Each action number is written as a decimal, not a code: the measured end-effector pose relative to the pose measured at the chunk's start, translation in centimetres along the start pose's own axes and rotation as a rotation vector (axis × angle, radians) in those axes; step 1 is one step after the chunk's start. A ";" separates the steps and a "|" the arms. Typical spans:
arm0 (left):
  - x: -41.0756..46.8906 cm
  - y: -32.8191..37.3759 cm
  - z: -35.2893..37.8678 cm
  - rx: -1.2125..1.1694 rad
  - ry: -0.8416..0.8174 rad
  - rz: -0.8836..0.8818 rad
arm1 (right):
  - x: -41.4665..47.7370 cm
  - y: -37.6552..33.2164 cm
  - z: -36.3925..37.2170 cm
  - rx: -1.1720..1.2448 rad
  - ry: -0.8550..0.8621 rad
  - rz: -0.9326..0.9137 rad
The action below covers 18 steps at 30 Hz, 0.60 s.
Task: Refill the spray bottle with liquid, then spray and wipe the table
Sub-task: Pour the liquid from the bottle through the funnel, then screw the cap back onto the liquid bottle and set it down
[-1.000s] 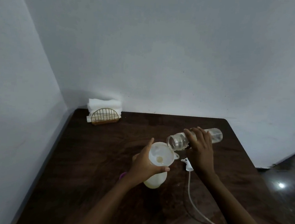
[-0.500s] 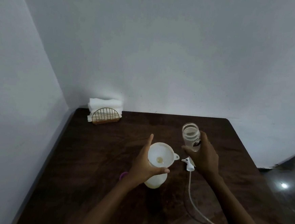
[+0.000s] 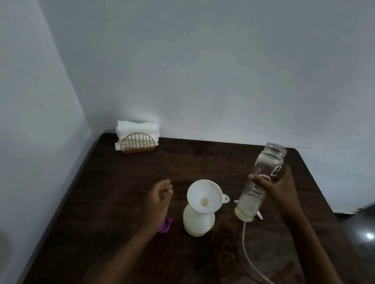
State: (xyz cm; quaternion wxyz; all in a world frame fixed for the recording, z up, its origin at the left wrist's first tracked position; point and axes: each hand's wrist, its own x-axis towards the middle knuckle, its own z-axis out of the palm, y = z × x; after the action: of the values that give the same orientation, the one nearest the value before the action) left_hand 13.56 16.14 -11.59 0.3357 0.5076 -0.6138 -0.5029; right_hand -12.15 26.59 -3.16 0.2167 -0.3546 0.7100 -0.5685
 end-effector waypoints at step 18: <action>1.8 -1.8 -0.5 0.618 -0.194 0.046 | 0.2 0.2 1.1 0.039 -0.111 -0.001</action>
State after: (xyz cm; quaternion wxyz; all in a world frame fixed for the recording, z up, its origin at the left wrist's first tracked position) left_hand 14.06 14.28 -13.34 0.1172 0.5212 -0.7778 -0.3311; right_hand -11.53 25.72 -3.58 0.2623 -0.3815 0.6854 -0.5619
